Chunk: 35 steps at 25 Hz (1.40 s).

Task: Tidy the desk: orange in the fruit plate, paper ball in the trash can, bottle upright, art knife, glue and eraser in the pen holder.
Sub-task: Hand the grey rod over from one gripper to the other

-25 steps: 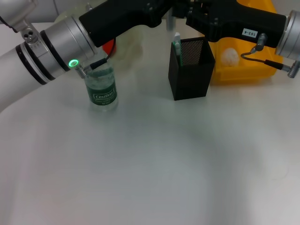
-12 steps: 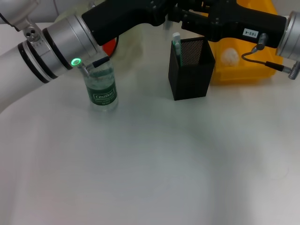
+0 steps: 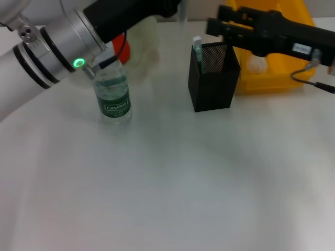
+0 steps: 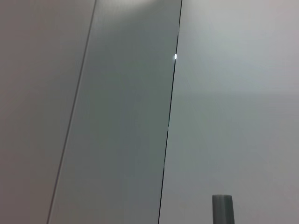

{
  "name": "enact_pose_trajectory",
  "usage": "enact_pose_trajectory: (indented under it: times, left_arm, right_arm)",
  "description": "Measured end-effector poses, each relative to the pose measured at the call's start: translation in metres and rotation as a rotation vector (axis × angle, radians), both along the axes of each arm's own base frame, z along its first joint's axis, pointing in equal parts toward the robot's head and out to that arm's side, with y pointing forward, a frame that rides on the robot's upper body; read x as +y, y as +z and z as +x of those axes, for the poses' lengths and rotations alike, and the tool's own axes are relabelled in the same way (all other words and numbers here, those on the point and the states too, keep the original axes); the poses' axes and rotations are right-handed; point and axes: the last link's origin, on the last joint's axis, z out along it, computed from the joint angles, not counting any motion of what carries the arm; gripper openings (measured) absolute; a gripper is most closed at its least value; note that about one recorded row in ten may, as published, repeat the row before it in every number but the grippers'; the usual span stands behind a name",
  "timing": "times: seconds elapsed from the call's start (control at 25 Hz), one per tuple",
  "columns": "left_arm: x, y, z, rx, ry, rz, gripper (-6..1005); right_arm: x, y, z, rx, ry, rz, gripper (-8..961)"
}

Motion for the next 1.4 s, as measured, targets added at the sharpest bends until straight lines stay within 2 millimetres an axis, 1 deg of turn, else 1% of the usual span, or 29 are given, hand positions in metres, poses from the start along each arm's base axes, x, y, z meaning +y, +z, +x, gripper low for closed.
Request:
enact_pose_trajectory:
  times: [0.12, 0.24, 0.28, 0.36, 0.44, 0.48, 0.6, 0.68, 0.8, 0.88, 1.04, 1.16, 1.2, 1.24, 1.32, 1.4]
  left_arm:
    - [0.001, 0.006, 0.002, -0.013, -0.015, 0.028, 166]
    - [0.003, 0.008, 0.006, -0.018, -0.028, 0.040, 166]
    - [0.003, 0.008, 0.006, -0.018, -0.028, 0.040, 166]
    - [0.006, 0.012, 0.023, -0.016, -0.080, 0.055, 166]
    - [0.008, 0.014, 0.031, -0.013, -0.109, 0.068, 166]
    - [0.010, 0.017, 0.039, -0.012, -0.137, 0.089, 166]
    - [0.011, 0.023, 0.050, -0.008, -0.194, 0.150, 166]
    - [0.009, 0.025, 0.056, 0.003, -0.245, 0.205, 166]
    - [0.004, 0.025, 0.060, 0.023, -0.312, 0.278, 167]
    - [0.002, 0.024, 0.060, 0.037, -0.342, 0.319, 167]
    - [0.001, 0.020, 0.067, 0.075, -0.412, 0.406, 167]
    - [0.002, 0.020, 0.074, 0.080, -0.445, 0.432, 167]
    - [0.002, 0.021, 0.079, 0.075, -0.459, 0.440, 167]
    - [0.002, 0.021, 0.079, 0.075, -0.459, 0.440, 167]
    - [0.002, 0.022, 0.082, 0.075, -0.478, 0.456, 167]
    - [0.001, 0.021, 0.084, 0.078, -0.489, 0.465, 167]
  right_arm:
    - [-0.003, 0.009, 0.015, 0.045, -0.061, 0.005, 607]
    - [-0.005, 0.017, 0.025, 0.116, -0.134, -0.028, 606]
    - [-0.005, 0.019, 0.027, 0.135, -0.158, -0.049, 605]
    - [-0.004, 0.022, 0.028, 0.180, -0.213, -0.112, 604]
    - [-0.002, 0.026, 0.026, 0.233, -0.268, -0.180, 602]
    - [0.000, 0.028, 0.026, 0.265, -0.298, -0.208, 601]
    - [0.006, 0.034, 0.029, 0.396, -0.399, -0.303, 599]
    - [0.008, 0.036, 0.031, 0.472, -0.442, -0.367, 597]
    - [0.011, 0.036, 0.033, 0.552, -0.507, -0.476, 595]
    - [0.014, 0.036, 0.031, 0.592, -0.547, -0.547, 593]
    - [0.018, 0.038, 0.021, 0.659, -0.590, -0.655, 590]
    - [0.022, 0.039, 0.014, 0.749, -0.616, -0.732, 587]
    - [0.024, 0.038, 0.010, 0.821, -0.633, -0.782, 587]
    - [0.024, 0.038, 0.010, 0.821, -0.633, -0.782, 586]
    - [0.025, 0.035, 0.007, 0.873, -0.649, -0.829, 584]
    - [0.023, 0.027, 0.003, 0.914, -0.668, -0.884, 582]
